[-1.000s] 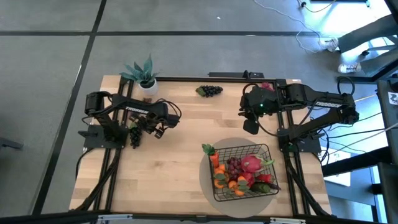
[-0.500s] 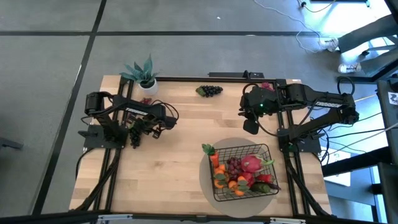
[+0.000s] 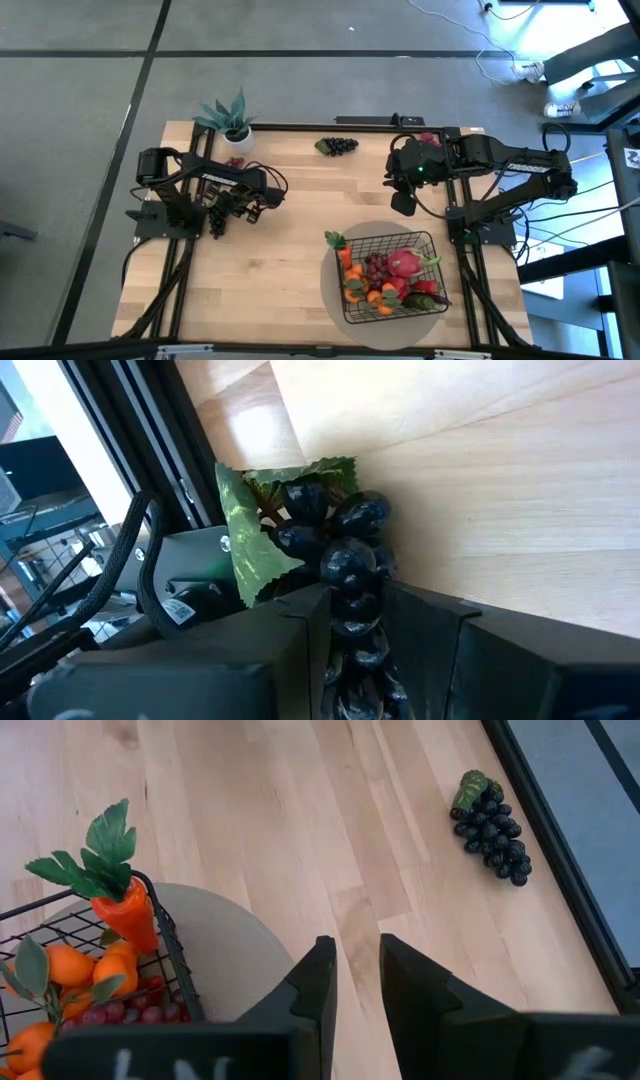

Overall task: Build produce basket
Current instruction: Put the middle left black grapes into the wire basket

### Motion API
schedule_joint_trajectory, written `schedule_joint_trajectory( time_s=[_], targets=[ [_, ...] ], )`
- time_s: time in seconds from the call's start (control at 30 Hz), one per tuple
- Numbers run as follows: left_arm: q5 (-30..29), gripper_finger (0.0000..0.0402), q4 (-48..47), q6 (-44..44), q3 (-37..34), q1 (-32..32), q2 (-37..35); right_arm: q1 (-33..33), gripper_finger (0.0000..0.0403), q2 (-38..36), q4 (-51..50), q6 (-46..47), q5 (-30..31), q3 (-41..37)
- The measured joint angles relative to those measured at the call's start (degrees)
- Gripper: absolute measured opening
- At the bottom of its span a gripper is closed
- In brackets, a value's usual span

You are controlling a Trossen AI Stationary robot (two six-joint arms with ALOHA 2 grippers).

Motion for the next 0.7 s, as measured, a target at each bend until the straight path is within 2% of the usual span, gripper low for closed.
schedule_joint_trajectory(
  time_s=[0.7],
  targets=[
    [0.11, 0.0082, -0.02, 1.74, 0.0, 0.0, 0.0, 0.0, 0.0067, 0.0, 0.0, -0.07, 0.01, 0.0]
  ],
)
